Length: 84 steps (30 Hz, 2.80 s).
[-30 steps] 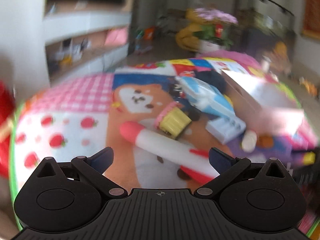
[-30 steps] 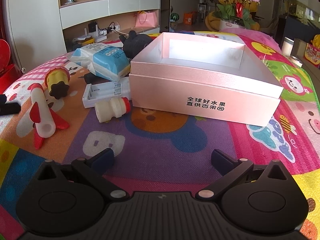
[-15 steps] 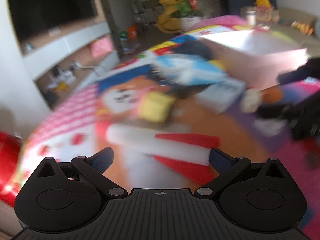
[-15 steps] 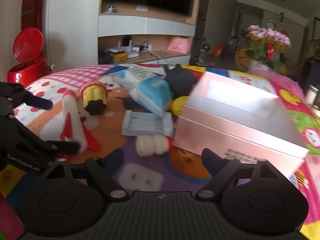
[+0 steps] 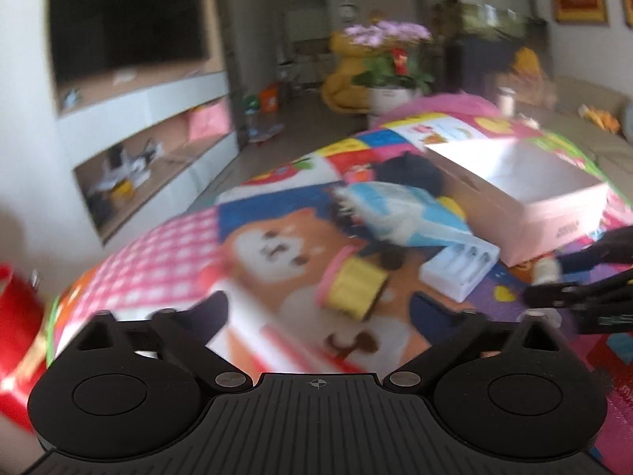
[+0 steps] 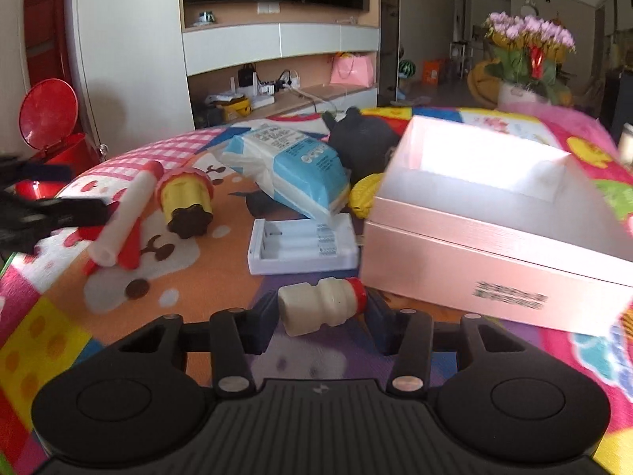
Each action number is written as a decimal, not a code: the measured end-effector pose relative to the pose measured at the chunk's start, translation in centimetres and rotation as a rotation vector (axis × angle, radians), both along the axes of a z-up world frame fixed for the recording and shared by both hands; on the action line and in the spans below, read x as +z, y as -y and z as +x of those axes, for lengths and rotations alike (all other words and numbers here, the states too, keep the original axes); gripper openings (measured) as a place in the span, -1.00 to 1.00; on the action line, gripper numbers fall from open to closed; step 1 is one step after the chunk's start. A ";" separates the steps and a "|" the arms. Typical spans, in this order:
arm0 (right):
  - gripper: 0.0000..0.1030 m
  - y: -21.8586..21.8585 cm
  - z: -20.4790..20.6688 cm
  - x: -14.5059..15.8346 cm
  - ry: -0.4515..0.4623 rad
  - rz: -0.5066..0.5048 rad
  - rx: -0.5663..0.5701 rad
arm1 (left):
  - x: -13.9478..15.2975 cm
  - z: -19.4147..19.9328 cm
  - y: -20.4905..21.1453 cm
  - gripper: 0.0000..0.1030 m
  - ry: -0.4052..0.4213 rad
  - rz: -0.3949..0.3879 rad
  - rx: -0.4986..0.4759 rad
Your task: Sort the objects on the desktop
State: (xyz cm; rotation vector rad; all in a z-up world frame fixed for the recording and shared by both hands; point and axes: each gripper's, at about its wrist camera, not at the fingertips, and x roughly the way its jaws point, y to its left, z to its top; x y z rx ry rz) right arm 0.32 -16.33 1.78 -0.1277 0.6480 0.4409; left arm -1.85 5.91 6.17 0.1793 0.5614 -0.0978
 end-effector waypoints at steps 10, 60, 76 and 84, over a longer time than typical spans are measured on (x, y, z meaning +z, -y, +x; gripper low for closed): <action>-0.09 6.6 -4.6 0.0 0.076 -0.056 -0.135 | -3.4 6.0 3.9 0.34 -0.044 0.154 -0.011; -0.12 7.7 -4.9 -1.1 0.011 -0.012 -0.236 | -4.9 -6.4 10.6 0.52 -0.087 -0.142 -0.202; -0.12 10.2 -9.3 1.6 0.015 -0.072 -0.187 | -4.1 -5.6 12.7 0.12 -0.080 -0.109 -0.291; -0.12 12.7 -3.6 10.2 0.170 0.079 -0.225 | 5.3 0.2 15.2 0.14 0.277 -0.082 -0.329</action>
